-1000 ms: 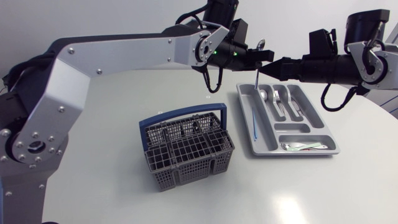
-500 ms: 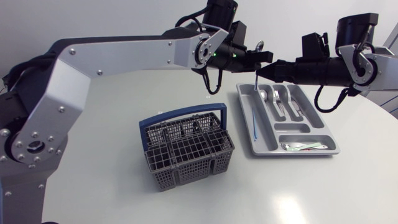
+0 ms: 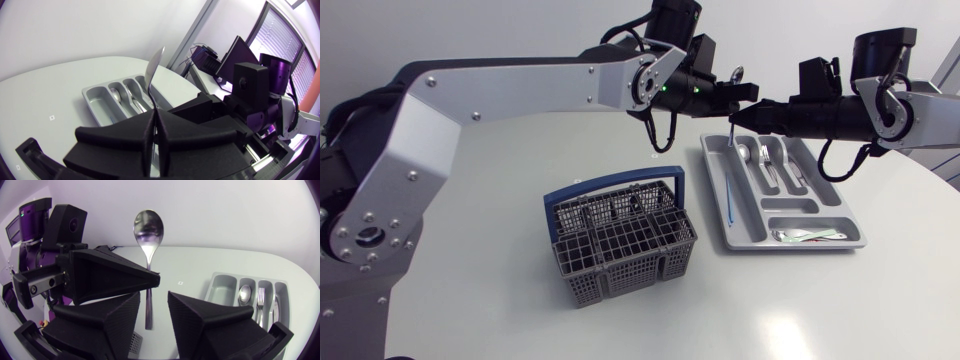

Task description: Unload the cutlery basket into the drawer organizer.

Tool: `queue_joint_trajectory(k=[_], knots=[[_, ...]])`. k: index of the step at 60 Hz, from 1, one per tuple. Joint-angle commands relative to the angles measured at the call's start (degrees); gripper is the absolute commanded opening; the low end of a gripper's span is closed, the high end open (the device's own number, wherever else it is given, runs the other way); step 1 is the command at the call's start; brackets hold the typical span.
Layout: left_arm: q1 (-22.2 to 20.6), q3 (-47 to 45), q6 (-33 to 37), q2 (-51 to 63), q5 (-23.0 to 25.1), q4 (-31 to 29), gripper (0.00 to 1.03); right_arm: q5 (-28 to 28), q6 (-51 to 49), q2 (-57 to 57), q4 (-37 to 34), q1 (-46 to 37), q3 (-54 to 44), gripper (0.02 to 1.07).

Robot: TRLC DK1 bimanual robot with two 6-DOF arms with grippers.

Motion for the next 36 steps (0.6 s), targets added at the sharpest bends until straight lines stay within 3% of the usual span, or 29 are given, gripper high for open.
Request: queue_joint_trajectory(k=[1,20,36], knots=[[-0.53,-1.69,-1.93,-2.69,0.00,0.59,0.03,0.47,1.59,1.05,1.18,0.65,0.86,0.38],[-0.62,-1.69,-2.11,-2.69,0.00,0.77,0.03,0.64,1.77,1.14,2.06,1.53,0.33,0.18],[-0.44,-1.69,-2.11,-2.69,0.00,0.86,0.03,1.08,1.94,0.26,4.17,2.06,-1.07,0.08]])
